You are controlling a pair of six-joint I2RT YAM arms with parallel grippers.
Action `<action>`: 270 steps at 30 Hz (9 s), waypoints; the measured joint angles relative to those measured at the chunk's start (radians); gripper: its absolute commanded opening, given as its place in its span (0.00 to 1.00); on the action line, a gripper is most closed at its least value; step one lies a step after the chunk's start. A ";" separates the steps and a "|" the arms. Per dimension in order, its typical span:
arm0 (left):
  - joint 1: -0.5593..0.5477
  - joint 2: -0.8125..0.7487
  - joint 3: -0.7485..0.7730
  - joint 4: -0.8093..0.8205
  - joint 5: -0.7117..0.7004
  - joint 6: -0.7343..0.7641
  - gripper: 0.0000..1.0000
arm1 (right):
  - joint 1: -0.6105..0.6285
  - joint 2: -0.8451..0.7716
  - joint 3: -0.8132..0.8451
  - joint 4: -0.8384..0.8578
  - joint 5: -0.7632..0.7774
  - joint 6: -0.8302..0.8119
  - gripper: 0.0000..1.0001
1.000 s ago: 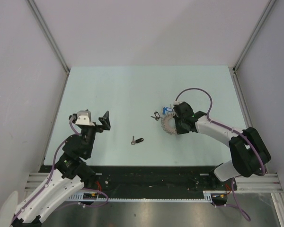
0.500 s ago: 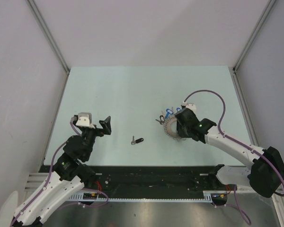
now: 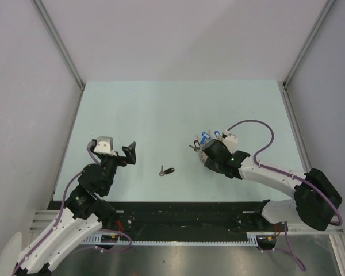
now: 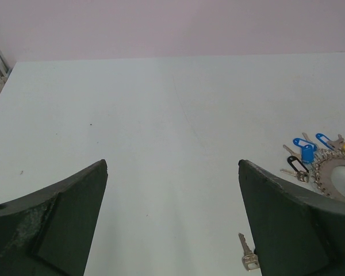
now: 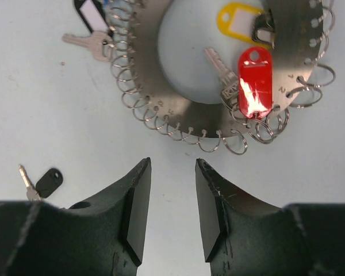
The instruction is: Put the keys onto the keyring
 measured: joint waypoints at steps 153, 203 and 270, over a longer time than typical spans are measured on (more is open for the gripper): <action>0.004 0.064 0.000 -0.001 0.024 0.045 1.00 | -0.031 0.385 0.330 -0.122 -0.225 -1.304 0.32; 0.004 0.065 0.000 -0.001 0.042 0.045 1.00 | -0.050 0.385 0.308 -0.100 -0.278 -1.167 0.33; 0.004 0.064 0.000 -0.001 0.045 0.046 1.00 | -0.022 0.391 0.153 0.239 -0.178 -0.710 0.17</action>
